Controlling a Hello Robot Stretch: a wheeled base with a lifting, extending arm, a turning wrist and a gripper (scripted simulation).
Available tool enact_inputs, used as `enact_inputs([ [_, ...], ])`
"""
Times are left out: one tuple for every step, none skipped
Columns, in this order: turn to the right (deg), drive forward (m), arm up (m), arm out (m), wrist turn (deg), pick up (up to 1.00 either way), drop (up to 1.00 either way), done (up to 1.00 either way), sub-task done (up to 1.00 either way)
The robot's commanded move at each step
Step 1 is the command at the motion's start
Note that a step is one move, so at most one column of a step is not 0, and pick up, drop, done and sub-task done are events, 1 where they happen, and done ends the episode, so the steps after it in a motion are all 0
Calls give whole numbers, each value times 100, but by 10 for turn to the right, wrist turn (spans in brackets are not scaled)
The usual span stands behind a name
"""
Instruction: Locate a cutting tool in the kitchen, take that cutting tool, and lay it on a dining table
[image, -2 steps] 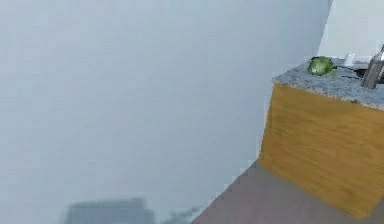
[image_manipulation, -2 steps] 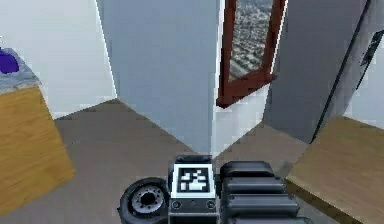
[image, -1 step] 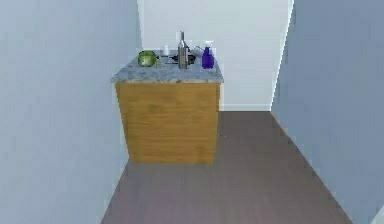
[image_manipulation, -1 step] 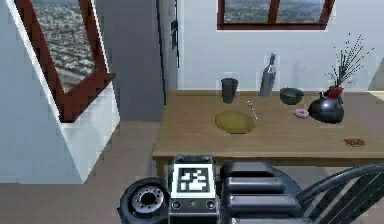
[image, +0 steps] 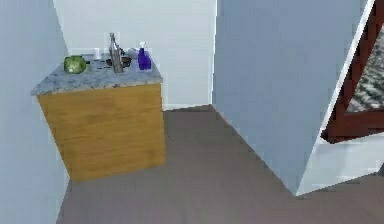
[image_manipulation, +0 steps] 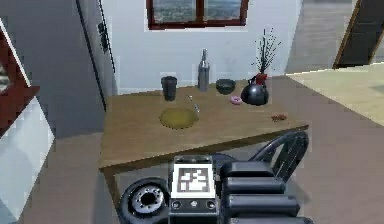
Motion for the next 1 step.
enact_inputs([
  [-450,0,0,0,0,0,0,0,0],
])
